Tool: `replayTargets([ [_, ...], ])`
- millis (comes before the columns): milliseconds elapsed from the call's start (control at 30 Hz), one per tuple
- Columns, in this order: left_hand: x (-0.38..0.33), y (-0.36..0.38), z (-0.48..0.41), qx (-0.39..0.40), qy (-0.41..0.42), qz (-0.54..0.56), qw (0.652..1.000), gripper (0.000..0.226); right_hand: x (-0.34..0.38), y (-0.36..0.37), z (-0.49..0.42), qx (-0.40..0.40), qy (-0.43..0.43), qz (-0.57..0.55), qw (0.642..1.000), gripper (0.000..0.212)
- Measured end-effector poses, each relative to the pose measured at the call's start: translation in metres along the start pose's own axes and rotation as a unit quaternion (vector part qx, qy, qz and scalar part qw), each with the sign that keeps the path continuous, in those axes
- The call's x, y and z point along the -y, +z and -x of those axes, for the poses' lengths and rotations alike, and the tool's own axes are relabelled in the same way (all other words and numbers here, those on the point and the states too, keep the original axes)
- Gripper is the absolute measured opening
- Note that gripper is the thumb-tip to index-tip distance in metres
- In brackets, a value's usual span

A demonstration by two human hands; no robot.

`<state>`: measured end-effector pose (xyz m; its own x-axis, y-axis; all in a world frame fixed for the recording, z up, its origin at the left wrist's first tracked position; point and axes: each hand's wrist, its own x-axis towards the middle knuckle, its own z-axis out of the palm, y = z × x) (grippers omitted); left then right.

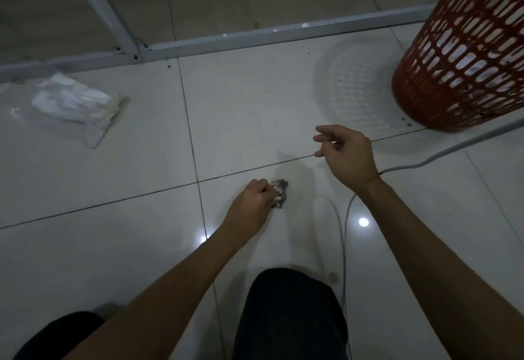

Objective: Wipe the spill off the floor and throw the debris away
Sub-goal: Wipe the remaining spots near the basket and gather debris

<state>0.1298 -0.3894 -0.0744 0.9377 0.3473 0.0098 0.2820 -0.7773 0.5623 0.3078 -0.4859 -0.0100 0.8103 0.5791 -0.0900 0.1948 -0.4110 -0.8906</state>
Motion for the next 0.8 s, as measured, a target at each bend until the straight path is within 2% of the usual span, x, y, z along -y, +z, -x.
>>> replayTargets([
  [167,0.024,-0.027,0.051,0.021,0.007,-0.023,0.999,0.013,0.019,0.024,0.008,0.024,-0.014,-0.008,1.000,0.035],
  [267,0.039,-0.038,0.065,0.026,-0.019,-0.038,0.999,0.010,0.026,0.040,0.015,0.038,-0.020,-0.007,0.999,0.035],
  [367,0.043,-0.039,0.067,0.030,-0.031,-0.043,0.998,0.017,0.029,0.056,0.021,0.043,-0.022,-0.004,0.999,0.035],
  [433,0.043,-0.036,0.059,0.028,-0.043,-0.046,0.998,0.025,0.029,0.067,0.021,0.041,-0.015,-0.010,0.999,0.035],
  [567,0.047,-0.036,0.018,-0.013,-0.112,-0.060,0.992,0.010,0.029,0.082,0.020,0.037,-0.009,-0.024,0.999,0.035],
  [800,0.060,-0.033,-0.068,-0.051,-0.172,-0.068,0.981,0.022,0.015,0.076,0.008,0.015,-0.018,-0.017,1.000,0.034],
])
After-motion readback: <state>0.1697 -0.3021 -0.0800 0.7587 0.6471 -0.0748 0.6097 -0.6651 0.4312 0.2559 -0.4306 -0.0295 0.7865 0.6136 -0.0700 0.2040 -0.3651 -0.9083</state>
